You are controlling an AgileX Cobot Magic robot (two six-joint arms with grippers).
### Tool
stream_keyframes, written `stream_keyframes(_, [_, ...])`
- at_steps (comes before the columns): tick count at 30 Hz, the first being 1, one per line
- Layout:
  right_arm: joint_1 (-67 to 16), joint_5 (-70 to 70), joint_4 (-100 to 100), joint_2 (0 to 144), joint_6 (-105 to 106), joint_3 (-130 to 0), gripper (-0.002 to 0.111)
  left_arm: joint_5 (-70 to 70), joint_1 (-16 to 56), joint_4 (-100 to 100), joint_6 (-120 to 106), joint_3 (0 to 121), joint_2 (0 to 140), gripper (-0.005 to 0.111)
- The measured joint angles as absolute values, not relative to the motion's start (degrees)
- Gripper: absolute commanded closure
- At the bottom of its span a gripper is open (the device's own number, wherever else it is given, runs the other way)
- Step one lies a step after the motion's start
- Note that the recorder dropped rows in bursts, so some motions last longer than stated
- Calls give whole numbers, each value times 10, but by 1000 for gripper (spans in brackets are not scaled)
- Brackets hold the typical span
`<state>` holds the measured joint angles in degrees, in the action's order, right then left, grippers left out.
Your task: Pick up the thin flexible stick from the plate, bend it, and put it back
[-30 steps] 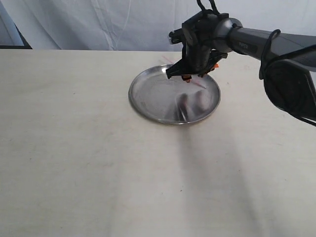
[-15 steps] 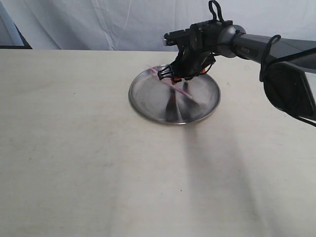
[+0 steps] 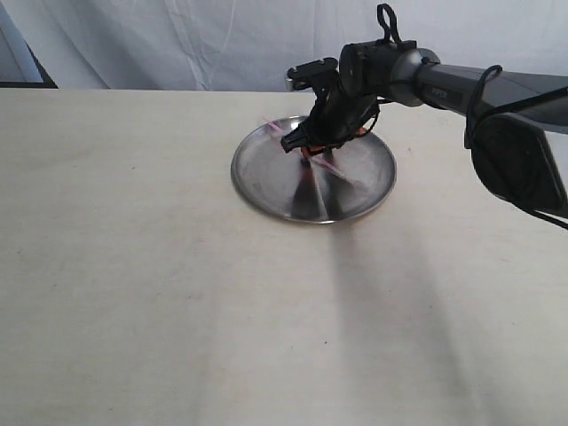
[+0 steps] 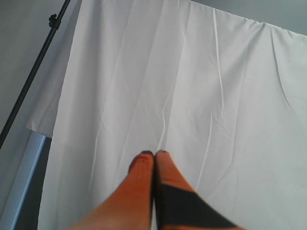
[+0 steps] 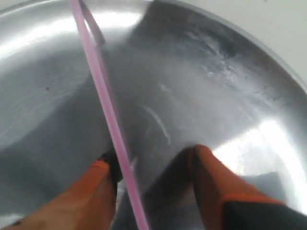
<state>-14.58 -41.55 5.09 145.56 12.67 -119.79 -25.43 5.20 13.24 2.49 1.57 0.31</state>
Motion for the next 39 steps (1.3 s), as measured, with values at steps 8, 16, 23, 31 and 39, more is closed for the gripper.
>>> stream_keyframes(8, [-146, -447, 58, 1459, 142, -1199, 109, -254, 52, 132, 25, 16, 3, 107])
stream_keyframes(16, [-146, -497, 59, 1440, 144, -1198, 109, -254, 52, 132, 25, 16, 3, 107])
stream_keyframes(23, [-146, -533, 78, 1380, 146, -1198, 109, -254, 52, 132, 25, 16, 3, 107])
stream_keyframes(31, [-145, -609, 131, 1336, 180, -1176, 109, -254, 52, 132, 25, 16, 3, 107])
stream_keyframes(39, [-131, -567, 159, 1226, 201, -1007, 109, -254, 52, 132, 25, 16, 3, 107])
